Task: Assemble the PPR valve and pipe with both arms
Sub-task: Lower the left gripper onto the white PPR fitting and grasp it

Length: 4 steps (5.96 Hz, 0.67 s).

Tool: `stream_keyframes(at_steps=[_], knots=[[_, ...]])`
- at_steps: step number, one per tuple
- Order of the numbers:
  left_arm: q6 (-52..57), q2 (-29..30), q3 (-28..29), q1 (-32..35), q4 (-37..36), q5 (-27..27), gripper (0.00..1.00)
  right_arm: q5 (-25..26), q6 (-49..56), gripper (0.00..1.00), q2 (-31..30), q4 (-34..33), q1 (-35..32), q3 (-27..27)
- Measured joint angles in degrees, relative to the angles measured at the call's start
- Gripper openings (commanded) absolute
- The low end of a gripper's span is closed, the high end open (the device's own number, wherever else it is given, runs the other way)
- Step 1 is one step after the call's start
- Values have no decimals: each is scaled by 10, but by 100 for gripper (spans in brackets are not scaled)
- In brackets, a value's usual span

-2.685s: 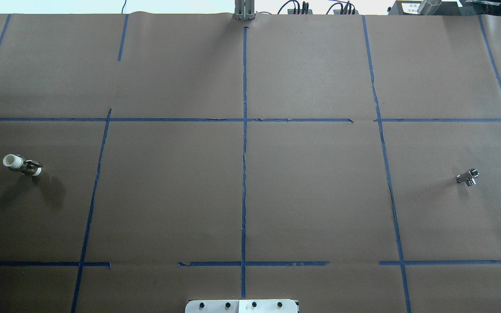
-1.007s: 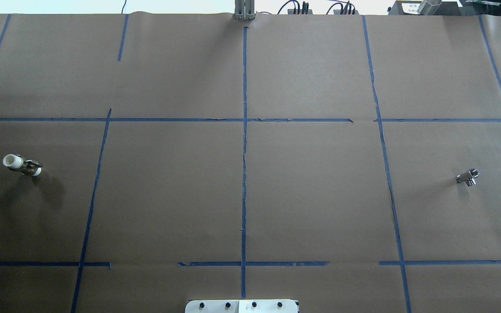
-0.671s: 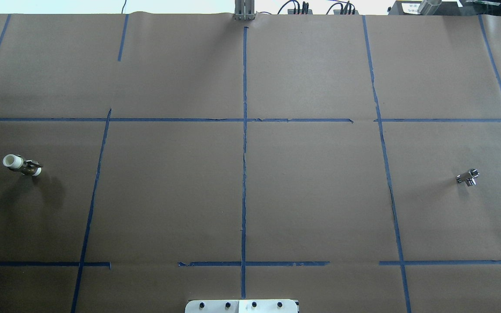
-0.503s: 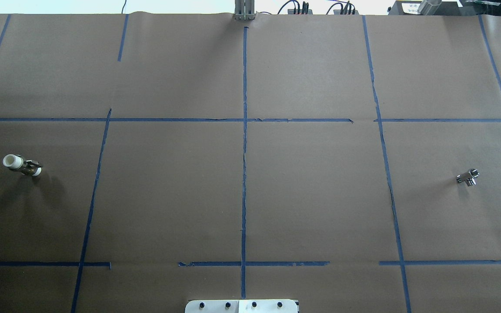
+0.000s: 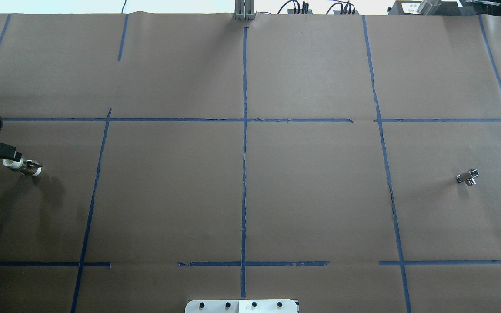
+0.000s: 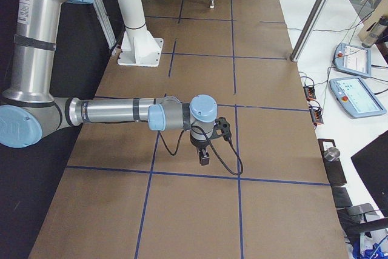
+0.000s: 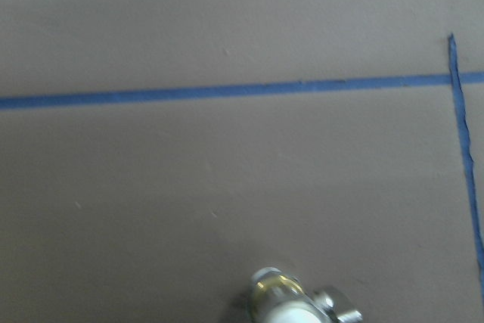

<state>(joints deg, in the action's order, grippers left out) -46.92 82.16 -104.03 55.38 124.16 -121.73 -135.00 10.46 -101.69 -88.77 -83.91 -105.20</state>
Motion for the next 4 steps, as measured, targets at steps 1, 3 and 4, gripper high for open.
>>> stream_keyframes(at_steps=[1, 3, 4], knots=[[-3, 1, 1, -9, -1, 13, 97, 0, 0, 100, 0, 0, 0, 0], [-1, 3, 6, -12, -2, 23, 36, 0, 1, 100, 0, 0, 0, 0], [1, 4, 8, -13, -3, 24, 0, 0, 1, 100, 0, 0, 0, 0]])
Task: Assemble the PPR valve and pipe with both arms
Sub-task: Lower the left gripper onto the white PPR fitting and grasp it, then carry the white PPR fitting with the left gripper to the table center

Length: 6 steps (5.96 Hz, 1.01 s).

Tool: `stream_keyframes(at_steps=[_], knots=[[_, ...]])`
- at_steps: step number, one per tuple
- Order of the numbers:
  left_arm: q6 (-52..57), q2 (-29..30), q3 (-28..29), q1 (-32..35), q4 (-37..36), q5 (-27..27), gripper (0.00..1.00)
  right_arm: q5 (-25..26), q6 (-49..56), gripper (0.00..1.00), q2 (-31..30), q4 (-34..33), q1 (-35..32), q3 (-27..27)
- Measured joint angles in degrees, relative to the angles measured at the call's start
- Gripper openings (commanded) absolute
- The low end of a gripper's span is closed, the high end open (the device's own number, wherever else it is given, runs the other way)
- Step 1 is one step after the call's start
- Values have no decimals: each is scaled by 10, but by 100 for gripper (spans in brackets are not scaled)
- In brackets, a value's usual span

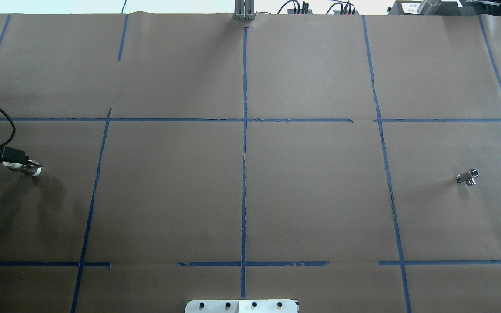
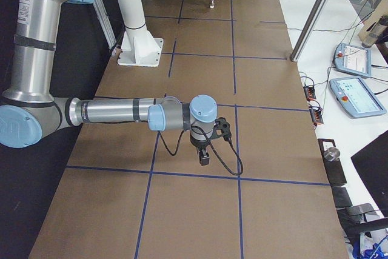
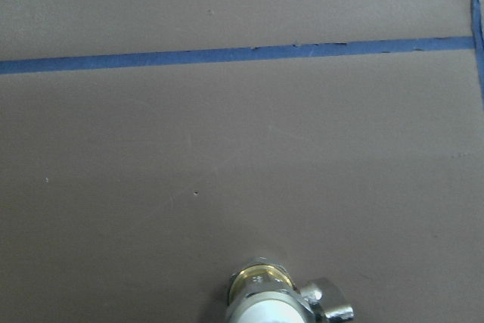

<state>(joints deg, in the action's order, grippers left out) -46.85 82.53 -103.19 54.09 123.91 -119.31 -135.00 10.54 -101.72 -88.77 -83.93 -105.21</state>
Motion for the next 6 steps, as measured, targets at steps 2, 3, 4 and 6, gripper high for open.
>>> stream_keyframes(at_steps=[2, 3, 4, 6], knots=[[2, 10, -2, -1, -24, 2, 0, 0, 0, 100, 0, 0, 0, 0], [3, 17, -10, -2, -43, 2, 0, 0, 0, 100, 0, 0, 0, 0], [3, 23, -25, -2, -66, 2, 0, 0, 0, 100, 0, 0, 0, 0], [-9, 83, -86, -1, -212, 3, 0, 0, 0, 100, 0, 0, 0, -1]])
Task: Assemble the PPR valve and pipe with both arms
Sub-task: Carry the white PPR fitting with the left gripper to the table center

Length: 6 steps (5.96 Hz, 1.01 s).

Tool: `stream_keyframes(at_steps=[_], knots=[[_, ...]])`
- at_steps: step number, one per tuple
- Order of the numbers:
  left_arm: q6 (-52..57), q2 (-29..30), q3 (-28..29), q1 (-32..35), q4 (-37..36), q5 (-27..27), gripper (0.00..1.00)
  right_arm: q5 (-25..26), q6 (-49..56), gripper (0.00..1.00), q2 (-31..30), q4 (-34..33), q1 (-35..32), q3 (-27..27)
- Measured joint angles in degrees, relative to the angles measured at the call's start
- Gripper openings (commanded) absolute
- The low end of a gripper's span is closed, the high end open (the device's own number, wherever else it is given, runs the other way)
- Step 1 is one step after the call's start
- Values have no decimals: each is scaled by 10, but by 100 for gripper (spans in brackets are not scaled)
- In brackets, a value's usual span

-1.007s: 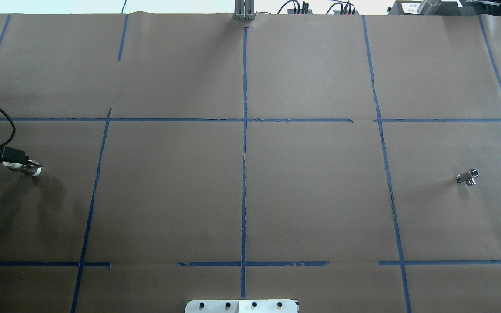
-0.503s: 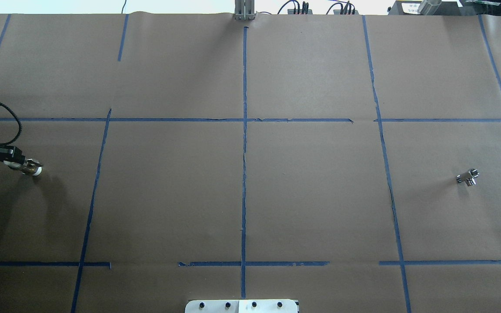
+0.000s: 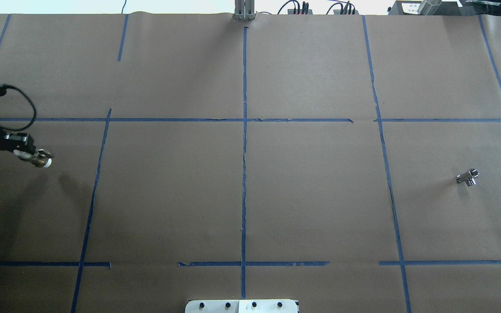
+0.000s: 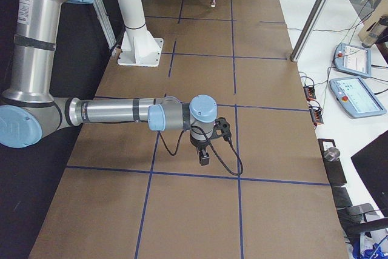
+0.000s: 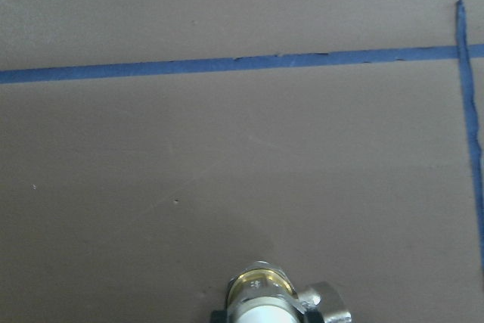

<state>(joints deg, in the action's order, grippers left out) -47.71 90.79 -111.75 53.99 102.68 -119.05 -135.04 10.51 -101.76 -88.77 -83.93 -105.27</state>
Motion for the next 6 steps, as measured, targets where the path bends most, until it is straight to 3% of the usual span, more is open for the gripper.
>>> stream_keyframes(at_steps=[2, 3, 4, 6], knots=[[-132, 122, -24, -23, -146, 1, 0, 0, 0, 100, 0, -1, 0, 0], [-245, 179, -18, -57, -172, 7, 0, 0, 0, 100, 0, -1, 0, 1], [-359, 244, 6, -101, -181, 25, 0, 0, 0, 100, 0, -1, 0, 2], [-518, 383, 110, -173, -187, 88, 0, 0, 0, 100, 0, -1, 1, 3]])
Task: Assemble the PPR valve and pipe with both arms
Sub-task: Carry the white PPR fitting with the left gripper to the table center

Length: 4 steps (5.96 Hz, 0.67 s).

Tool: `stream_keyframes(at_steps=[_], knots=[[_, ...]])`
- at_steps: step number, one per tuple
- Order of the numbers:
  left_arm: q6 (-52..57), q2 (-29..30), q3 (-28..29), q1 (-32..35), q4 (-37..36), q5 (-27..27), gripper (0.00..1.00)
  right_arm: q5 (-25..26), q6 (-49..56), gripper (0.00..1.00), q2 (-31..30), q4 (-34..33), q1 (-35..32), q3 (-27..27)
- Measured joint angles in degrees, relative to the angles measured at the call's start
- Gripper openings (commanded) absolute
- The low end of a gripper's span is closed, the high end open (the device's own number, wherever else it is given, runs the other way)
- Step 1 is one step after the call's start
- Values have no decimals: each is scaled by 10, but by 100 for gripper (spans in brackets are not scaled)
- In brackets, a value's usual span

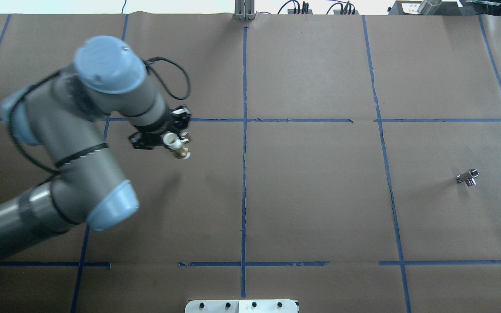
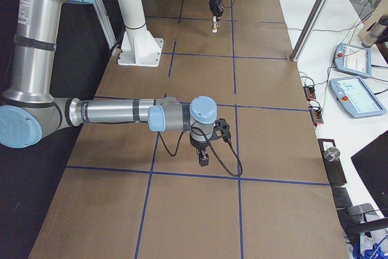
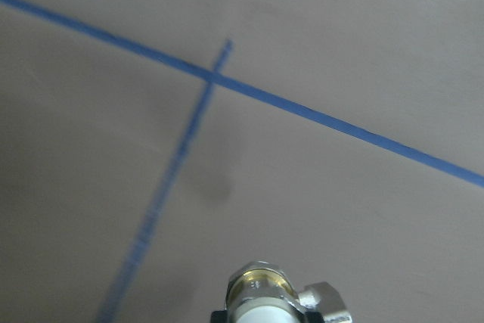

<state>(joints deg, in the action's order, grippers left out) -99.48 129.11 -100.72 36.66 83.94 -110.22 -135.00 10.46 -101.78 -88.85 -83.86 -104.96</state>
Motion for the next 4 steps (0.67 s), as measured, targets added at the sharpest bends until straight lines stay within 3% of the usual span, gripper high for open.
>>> stream_keyframes(at_steps=[2, 4], knots=[[-70, 122, 117, -35, -13, 32, 0, 0, 0, 100, 0, 0, 0, 0], [-91, 165, 170, -61, -16, 53, 3, 0, 0, 100, 0, 0, 0, 1]])
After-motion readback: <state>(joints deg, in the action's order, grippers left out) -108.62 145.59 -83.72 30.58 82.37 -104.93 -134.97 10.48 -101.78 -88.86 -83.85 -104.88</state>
